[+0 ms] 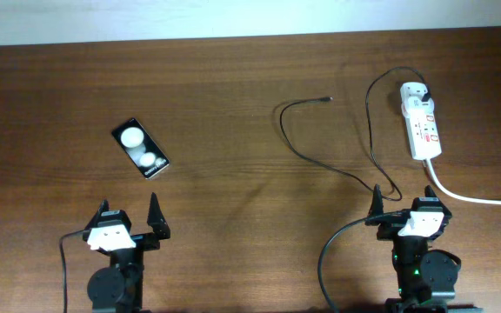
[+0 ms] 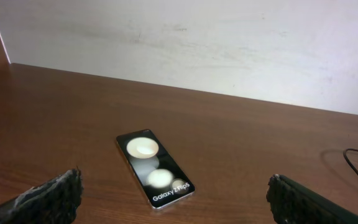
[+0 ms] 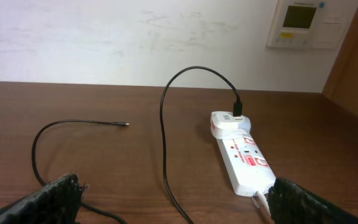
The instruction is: Plug charger to phone and switch on socket
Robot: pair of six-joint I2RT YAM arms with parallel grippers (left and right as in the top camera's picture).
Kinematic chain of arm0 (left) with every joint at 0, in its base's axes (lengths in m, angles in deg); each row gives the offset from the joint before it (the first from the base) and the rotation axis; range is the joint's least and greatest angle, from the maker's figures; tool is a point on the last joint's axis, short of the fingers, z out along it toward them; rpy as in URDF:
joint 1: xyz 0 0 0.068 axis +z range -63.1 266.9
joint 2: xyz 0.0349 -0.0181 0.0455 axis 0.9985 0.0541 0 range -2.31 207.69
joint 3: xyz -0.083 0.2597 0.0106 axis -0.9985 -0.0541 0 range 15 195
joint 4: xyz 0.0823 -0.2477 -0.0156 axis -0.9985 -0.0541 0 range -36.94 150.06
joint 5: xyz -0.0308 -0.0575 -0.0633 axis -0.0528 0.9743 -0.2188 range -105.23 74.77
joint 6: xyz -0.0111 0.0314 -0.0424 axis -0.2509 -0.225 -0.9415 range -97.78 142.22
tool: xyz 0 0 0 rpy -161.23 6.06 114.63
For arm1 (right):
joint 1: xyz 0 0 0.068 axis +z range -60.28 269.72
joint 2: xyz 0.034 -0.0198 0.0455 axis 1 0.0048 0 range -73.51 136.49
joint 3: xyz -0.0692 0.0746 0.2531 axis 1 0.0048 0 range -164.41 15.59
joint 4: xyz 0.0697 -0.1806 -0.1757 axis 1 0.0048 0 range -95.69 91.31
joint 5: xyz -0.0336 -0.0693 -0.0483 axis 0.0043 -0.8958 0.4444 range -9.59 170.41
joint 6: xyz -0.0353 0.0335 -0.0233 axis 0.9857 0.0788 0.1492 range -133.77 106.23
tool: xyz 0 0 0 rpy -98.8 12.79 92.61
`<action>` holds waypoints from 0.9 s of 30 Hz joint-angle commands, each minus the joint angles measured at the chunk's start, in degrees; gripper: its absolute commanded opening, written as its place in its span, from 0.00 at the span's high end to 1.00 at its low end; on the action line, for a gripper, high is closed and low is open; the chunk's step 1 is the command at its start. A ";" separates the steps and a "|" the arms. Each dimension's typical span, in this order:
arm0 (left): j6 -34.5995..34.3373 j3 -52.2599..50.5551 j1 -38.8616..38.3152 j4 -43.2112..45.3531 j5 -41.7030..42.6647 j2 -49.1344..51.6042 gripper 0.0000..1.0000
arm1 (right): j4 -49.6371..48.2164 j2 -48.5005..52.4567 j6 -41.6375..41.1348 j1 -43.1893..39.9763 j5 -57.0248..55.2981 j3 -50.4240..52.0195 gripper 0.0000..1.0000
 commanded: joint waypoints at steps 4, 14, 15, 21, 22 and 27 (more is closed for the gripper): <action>0.72 -0.42 0.33 0.17 -0.57 -0.22 0.01 | 0.02 -0.59 -0.22 -0.33 -0.28 0.55 0.01; 0.72 2.32 0.33 0.98 5.75 -0.22 0.01 | 0.02 -0.59 -0.22 -0.33 -0.28 0.55 0.01; 0.70 2.89 0.33 0.76 6.82 -0.22 0.01 | 0.02 -0.59 -0.22 -0.31 -0.28 0.55 0.01; 0.72 15.19 0.33 -11.08 10.16 0.70 0.01 | 0.02 -0.59 -0.22 -0.31 -0.28 0.55 0.01; 0.72 16.94 0.33 -12.39 10.14 1.73 0.01 | 0.02 -0.59 -0.22 -0.31 -0.28 0.55 0.01; 0.72 24.57 0.33 -15.65 10.16 13.75 0.01 | 0.02 -0.59 -0.22 -0.33 -0.28 0.55 0.01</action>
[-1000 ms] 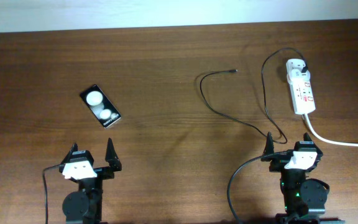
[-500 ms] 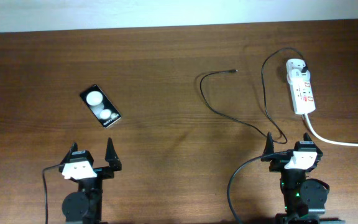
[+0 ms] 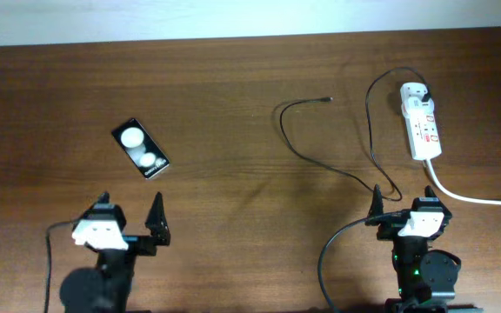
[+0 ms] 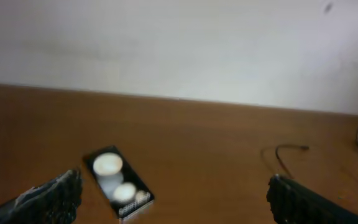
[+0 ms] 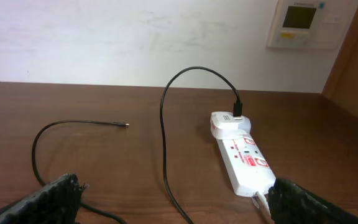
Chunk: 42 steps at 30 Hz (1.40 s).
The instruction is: Plug charger to phone and switch on socket
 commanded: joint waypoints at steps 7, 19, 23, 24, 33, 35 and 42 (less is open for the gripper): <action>2.10 18.51 0.33 -14.64 0.39 20.98 0.01 | 0.02 -0.44 -0.22 -0.31 -0.31 0.50 0.01; 0.22 21.94 0.35 -17.66 4.22 28.74 0.01 | 0.04 -0.44 -0.22 -0.33 -0.31 0.50 0.01; 0.24 27.43 0.35 -21.64 2.71 38.53 0.01 | 0.04 -0.44 -0.22 -0.31 -0.31 0.50 0.01; 0.24 31.91 0.35 -25.07 -0.33 43.06 0.01 | 0.04 -0.44 -0.22 -0.33 -0.31 0.50 0.01; -0.04 45.24 0.35 -33.14 -4.20 52.94 0.01 | 0.04 -0.44 -0.20 -0.33 -0.31 0.50 0.01; -0.07 45.24 0.35 -33.11 -4.37 52.94 0.01 | 0.04 -0.44 -0.22 -0.33 -0.31 0.50 0.01; -6.21 52.02 0.35 -38.38 -10.14 61.55 0.01 | 0.04 -0.44 -0.22 -0.33 -0.31 0.50 0.01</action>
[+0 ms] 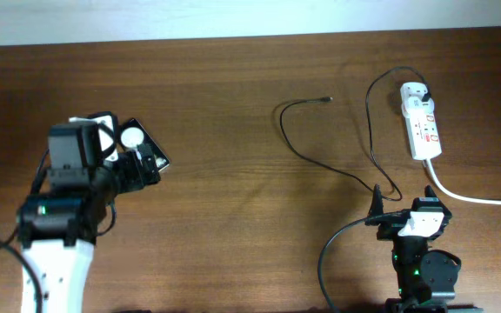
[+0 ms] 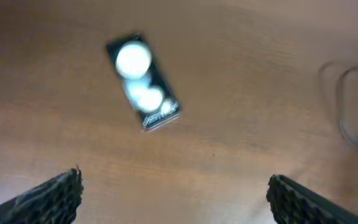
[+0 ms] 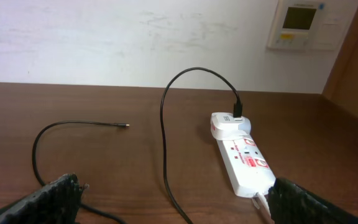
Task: Plug charger to phone and switch on socket
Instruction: 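Move the left gripper down over the black phone and grasp it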
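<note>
The dark phone [image 2: 143,81] with two pale round patches lies flat on the wooden table, blurred in the left wrist view. My left gripper [image 2: 173,205] hangs open above the table just short of it; from overhead the left gripper [image 1: 137,163] partly covers the phone [image 1: 132,136]. The black charger cable [image 1: 320,161] loops across the table, its loose plug tip [image 1: 327,99] lying free. It runs from a white adapter [image 3: 232,123] in the white power strip [image 3: 244,158]. My right gripper [image 3: 173,208] rests open at the front edge, holding nothing.
The power strip [image 1: 423,130] lies at the far right with its white lead running off the right edge. A pale wall with a wall controller [image 3: 300,23] stands behind the table. The brown table [image 1: 233,217] lies between phone and cable.
My left arm has moved from the front edge out over the phone, and its camera now looks down on it. The gripper stays open. The right arm, cable and power strip are unchanged.
Both grippers first rested open at the front edge, the phone at the left, the cable tip loose mid-table. Then the left arm had lifted and turned a little. Now it hangs over the phone, which lies where it was.
</note>
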Robot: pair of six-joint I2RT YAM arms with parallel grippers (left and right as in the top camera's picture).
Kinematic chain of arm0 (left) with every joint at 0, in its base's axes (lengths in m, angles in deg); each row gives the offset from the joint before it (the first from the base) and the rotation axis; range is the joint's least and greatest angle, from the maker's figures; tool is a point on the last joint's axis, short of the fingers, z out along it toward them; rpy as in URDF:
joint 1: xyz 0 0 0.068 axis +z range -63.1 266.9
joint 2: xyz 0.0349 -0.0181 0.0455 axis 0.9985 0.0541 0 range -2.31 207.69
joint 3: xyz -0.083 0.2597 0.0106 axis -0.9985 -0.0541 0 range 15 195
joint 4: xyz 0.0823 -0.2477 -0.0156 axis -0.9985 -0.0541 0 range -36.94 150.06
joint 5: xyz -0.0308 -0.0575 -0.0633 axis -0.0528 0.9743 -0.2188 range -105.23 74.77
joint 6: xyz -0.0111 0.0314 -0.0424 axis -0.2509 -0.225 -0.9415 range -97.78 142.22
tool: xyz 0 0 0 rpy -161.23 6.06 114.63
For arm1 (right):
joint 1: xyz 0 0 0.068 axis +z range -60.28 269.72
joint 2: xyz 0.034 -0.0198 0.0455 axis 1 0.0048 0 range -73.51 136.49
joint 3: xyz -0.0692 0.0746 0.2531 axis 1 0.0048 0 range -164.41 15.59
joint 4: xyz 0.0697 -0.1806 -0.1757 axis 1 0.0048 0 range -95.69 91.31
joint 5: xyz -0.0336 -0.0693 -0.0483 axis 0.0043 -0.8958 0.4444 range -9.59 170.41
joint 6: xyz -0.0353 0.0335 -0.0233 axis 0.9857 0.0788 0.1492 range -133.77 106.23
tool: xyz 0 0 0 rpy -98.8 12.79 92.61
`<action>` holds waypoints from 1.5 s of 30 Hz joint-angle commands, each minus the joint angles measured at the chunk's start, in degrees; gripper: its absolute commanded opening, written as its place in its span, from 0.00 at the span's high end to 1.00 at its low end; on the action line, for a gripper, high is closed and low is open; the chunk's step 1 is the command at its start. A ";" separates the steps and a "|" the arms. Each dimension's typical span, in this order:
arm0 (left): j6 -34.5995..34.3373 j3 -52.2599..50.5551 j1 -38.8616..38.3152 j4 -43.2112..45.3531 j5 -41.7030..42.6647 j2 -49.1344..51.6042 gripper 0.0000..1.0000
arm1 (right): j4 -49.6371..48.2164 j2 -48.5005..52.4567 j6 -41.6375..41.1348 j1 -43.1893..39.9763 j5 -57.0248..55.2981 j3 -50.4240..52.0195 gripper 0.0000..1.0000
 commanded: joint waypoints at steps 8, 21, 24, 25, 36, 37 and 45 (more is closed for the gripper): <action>-4.42 25.11 0.33 -5.40 -5.31 25.73 0.01 | 0.11 -0.42 -0.22 -0.31 -0.31 0.50 0.01; -14.10 24.96 0.35 -0.68 -5.09 44.13 0.01 | 0.11 -0.42 -0.22 -0.33 -0.31 0.50 0.01; -14.12 24.96 0.66 1.44 -4.20 47.69 0.01 | 0.11 -0.42 -0.22 -0.31 -0.31 0.50 0.01; -14.12 24.96 1.20 1.66 -4.15 48.63 0.01 | 0.11 -0.42 -0.22 -0.31 -0.31 0.50 0.01; -14.10 24.96 6.97 3.06 6.10 52.24 0.01 | 0.11 -0.42 -0.22 -0.31 -0.31 0.50 0.01; -14.10 24.96 6.97 3.45 6.10 52.54 0.01 | 0.11 -0.42 -0.22 -0.31 -0.31 0.50 0.01; -17.75 24.96 7.13 6.01 4.66 59.95 0.01 | 0.11 -0.42 -0.22 -0.33 -0.31 0.50 0.01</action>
